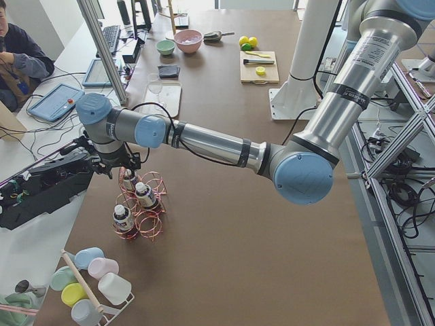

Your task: Take tea from basket to plate

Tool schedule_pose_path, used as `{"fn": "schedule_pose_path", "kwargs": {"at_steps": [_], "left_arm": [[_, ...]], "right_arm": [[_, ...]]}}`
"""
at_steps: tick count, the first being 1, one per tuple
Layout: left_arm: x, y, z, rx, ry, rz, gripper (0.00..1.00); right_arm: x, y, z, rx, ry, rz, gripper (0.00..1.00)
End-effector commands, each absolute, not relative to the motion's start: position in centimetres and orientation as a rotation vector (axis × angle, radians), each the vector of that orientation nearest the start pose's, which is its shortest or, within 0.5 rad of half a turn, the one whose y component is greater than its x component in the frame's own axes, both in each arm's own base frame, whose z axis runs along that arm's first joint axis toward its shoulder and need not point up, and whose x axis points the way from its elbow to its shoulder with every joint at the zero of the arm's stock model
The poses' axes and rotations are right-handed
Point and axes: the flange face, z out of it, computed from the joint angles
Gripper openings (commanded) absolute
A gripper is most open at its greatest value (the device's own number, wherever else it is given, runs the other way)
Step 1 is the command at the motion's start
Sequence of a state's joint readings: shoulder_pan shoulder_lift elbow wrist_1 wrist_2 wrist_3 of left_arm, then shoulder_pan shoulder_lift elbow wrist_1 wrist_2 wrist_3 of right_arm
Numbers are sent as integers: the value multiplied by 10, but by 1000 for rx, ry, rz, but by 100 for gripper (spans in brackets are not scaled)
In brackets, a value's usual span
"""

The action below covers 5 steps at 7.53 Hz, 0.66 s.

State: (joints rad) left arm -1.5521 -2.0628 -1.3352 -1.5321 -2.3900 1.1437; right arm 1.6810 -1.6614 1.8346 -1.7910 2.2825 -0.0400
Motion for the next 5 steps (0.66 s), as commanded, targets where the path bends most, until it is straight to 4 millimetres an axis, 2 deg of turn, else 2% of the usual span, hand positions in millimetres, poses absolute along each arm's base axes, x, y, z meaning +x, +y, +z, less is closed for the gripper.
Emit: {"fn": "schedule_pose_path", "kwargs": {"at_steps": [1, 2, 5], "left_arm": [[-49, -693, 480, 670, 604, 1193, 22], [-49, -692, 481, 668, 604, 1193, 0], [-61, -692, 473, 669, 597, 1166, 0]], "right_arm": [[117, -434, 597, 11, -713, 83, 100], [117, -434, 597, 11, -713, 83, 100], [117, -434, 597, 12, -713, 82, 100]]}}
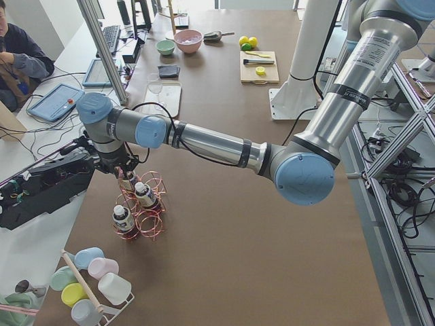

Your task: Take tea from basket to plate

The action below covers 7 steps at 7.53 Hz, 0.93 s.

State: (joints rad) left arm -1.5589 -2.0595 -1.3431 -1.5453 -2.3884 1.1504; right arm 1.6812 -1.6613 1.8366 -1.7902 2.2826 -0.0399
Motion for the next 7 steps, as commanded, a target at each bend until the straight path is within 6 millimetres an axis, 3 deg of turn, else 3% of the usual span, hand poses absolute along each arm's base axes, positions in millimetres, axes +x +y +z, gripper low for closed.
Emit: {"fn": "schedule_pose_path", "kwargs": {"at_steps": [1, 3, 4, 7], "left_arm": [[-70, -692, 470, 669, 594, 1136, 0], [-86, -683, 437, 684, 582, 1082, 0], [-95, -673, 409, 697, 572, 1049, 0], [-69, -649, 345, 753, 558, 1070, 0]], "right_arm": [[117, -434, 597, 12, -713, 83, 100], [117, -433, 597, 12, -713, 82, 100], [117, -433, 597, 11, -713, 83, 100], [117, -433, 597, 11, -713, 83, 100]]}}
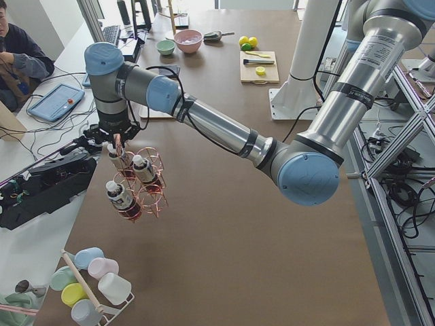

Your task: Take tea from basket to plate

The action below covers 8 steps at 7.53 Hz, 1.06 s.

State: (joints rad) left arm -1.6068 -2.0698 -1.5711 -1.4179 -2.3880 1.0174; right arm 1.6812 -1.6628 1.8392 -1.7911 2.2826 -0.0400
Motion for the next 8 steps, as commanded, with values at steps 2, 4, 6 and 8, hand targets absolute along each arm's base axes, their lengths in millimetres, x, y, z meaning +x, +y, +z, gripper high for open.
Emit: {"fn": "schedule_pose_path", "kwargs": {"at_steps": [2, 4, 6, 8], "left_arm": [[-11, -627, 287, 780, 587, 1085, 0], [55, -605, 231, 819, 631, 1113, 0], [127, -582, 186, 844, 667, 1175, 0], [187, -566, 152, 888, 630, 1280, 0]], "right_arm": [[117, -432, 597, 11, -713, 83, 100], [117, -432, 597, 10, -713, 84, 100], [116, -431, 599, 7, -715, 85, 100], [116, -432, 600, 9, -715, 83, 100]]}}
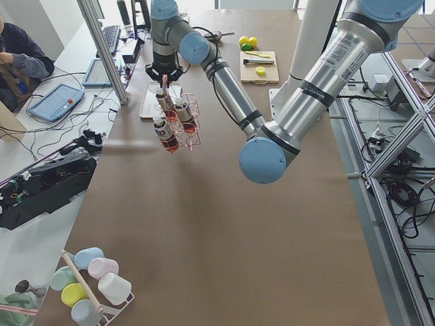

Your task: Take tea from basket to plate

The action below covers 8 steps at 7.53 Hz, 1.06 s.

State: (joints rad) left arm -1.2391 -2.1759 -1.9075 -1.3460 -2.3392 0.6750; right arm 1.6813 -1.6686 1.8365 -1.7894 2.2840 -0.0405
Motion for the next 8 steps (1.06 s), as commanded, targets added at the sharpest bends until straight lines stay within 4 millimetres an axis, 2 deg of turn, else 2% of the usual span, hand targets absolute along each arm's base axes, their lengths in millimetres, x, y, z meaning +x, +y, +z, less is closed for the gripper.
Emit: {"fn": "schedule_pose_path", "kwargs": {"at_steps": [1, 2, 3, 4, 5, 7, 8], "left_arm": [[213, -559, 133, 903, 625, 1313, 0], [237, -550, 114, 911, 629, 1320, 0], [262, -537, 100, 889, 680, 1289, 0], [280, -531, 87, 892, 676, 1286, 0], [293, -526, 79, 892, 678, 1288, 0], [322, -516, 50, 880, 683, 1290, 0], [335, -506, 36, 863, 669, 1290, 0]], "right_arm": [[117, -435, 597, 15, -714, 79, 100], [115, -437, 593, 27, -720, 67, 100], [114, -431, 585, 44, -720, 56, 100], [106, -438, 563, 77, -718, 34, 100], [92, -443, 549, 93, -734, -5, 100], [61, -488, 489, 213, -776, -125, 100], [38, -495, 465, 260, -799, -192, 100]]}}
